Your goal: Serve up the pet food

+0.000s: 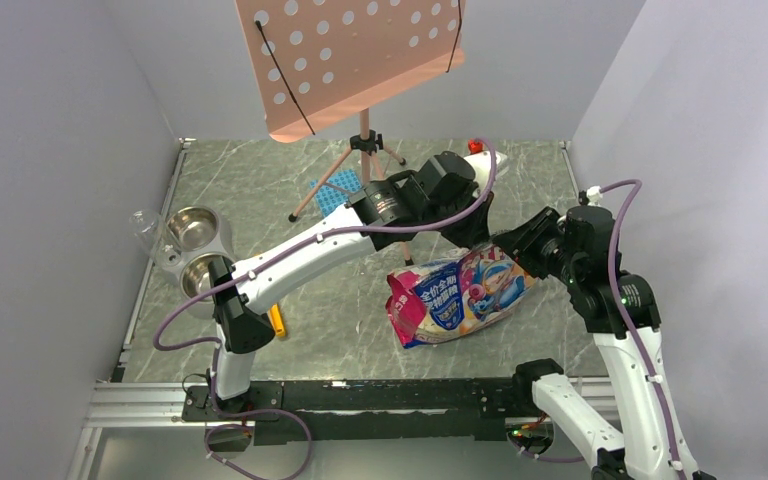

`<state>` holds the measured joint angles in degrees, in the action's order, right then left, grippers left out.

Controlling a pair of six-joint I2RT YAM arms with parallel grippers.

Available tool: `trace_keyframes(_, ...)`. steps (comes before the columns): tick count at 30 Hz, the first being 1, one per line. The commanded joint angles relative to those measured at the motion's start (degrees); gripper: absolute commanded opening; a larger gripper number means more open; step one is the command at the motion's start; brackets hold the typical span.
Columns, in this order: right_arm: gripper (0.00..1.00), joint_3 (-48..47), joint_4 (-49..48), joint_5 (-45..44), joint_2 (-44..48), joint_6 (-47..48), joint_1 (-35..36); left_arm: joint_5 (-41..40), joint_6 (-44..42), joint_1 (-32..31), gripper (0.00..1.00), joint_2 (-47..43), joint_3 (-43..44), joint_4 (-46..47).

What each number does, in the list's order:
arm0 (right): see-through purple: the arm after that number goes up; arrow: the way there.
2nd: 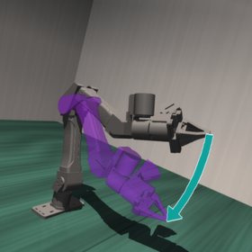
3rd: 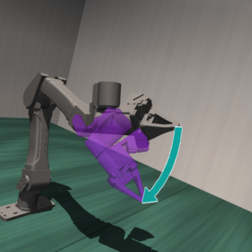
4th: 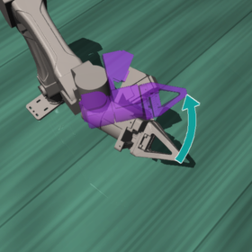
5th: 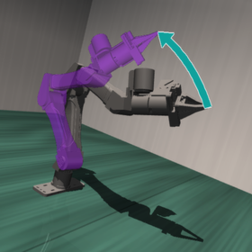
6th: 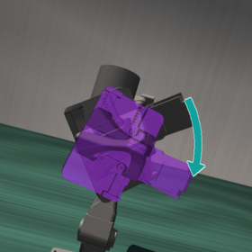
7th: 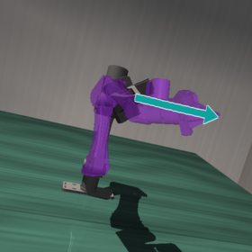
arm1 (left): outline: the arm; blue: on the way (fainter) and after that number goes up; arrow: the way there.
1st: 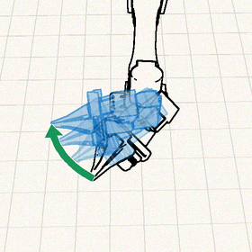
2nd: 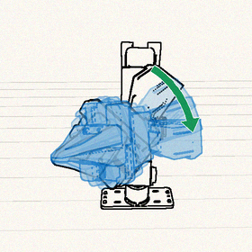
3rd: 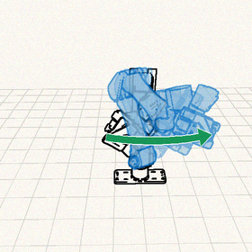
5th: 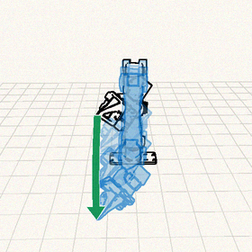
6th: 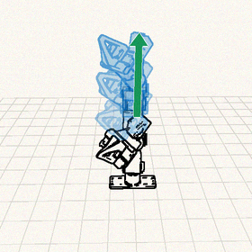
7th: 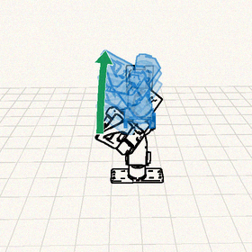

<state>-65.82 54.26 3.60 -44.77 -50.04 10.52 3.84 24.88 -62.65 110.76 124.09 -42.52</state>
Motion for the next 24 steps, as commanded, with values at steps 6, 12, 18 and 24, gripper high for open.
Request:
trace_keyframes(6,0.18,-0.79,3.08,-1.35,-1.36,4.53,-0.24,1.25,0.64,-0.06,0.00,0.75,0.45,-1.51)
trace_keyframes(12,0.07,-0.56,0.21,3.37,-1.55,5.04,-0.24,2.28,1.00,-0.10,0.05,2.59,1.72,-3.24)
trace_keyframes(18,0.16,0.07,-0.63,4.01,-1.12,5.16,-0.26,3.07,1.16,-0.10,0.11,2.96,1.41,-3.72)
trace_keyframes(24,0.30,-0.24,-0.91,3.22,-1.31,4.57,-0.27,5.97,0.61,-0.10,0.00,4.36,4.16,-3.90)
